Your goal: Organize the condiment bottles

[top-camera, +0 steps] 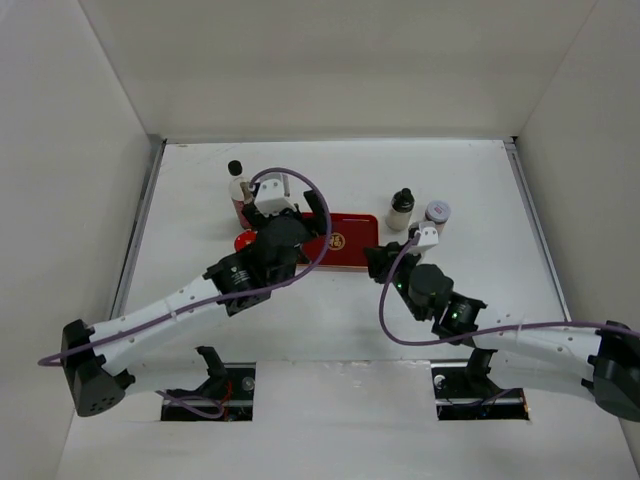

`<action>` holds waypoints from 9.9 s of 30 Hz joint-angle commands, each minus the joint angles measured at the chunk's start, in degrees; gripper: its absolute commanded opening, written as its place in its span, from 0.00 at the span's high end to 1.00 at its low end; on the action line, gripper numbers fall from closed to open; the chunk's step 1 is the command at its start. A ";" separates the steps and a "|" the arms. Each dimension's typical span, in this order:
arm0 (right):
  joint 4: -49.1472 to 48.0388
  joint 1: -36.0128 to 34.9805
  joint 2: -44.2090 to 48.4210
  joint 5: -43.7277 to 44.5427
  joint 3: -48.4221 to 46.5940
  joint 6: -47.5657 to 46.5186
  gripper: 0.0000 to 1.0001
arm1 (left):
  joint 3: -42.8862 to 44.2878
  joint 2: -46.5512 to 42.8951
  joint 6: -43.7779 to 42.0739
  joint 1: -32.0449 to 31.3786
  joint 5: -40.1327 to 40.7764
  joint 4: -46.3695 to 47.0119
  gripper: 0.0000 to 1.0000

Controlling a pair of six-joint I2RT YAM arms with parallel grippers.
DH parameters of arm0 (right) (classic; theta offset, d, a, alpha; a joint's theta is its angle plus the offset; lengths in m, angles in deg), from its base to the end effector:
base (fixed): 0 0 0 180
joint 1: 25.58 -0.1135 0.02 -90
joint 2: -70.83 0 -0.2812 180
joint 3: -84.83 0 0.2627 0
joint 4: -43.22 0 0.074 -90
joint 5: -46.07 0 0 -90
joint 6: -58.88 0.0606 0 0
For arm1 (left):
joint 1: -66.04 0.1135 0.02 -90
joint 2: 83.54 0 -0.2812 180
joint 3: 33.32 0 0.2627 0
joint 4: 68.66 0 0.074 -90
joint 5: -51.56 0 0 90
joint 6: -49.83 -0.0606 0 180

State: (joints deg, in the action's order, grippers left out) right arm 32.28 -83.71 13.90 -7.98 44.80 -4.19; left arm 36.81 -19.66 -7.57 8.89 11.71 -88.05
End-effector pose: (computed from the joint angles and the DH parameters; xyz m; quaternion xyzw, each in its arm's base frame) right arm 0.1571 0.1853 0.2600 0.0089 0.7362 0.2615 0.6242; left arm 0.1840 -0.1993 0.3689 -0.1065 0.7493 -0.1619 0.6332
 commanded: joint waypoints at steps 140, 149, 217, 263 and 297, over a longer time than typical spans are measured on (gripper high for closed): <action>29.94 20.11 -9.08 17.07 -15.97 -3.91 0.00 | -39.78 -6.39 -5.71 19.92 -7.43 47.50 0.53; 25.21 23.46 -10.83 5.28 -15.10 -3.30 0.00 | -39.87 -5.08 -5.70 19.48 -7.96 48.21 0.46; 6.92 16.33 -35.29 0.00 -35.59 -10.24 0.08 | -41.55 -2.62 -5.44 21.86 -9.81 51.81 0.42; 12.54 24.52 -30.17 -1.31 -31.71 -4.35 0.49 | -41.02 -0.50 -5.27 21.69 -10.51 52.43 0.36; 11.38 33.98 -24.54 10.10 -21.86 -3.83 0.00 | -41.46 -0.86 -5.00 20.54 -10.86 53.30 0.35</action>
State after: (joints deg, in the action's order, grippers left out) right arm 41.88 -53.64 -9.42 -3.96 21.96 -8.40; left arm -4.89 -19.66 -13.32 30.35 1.61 -37.85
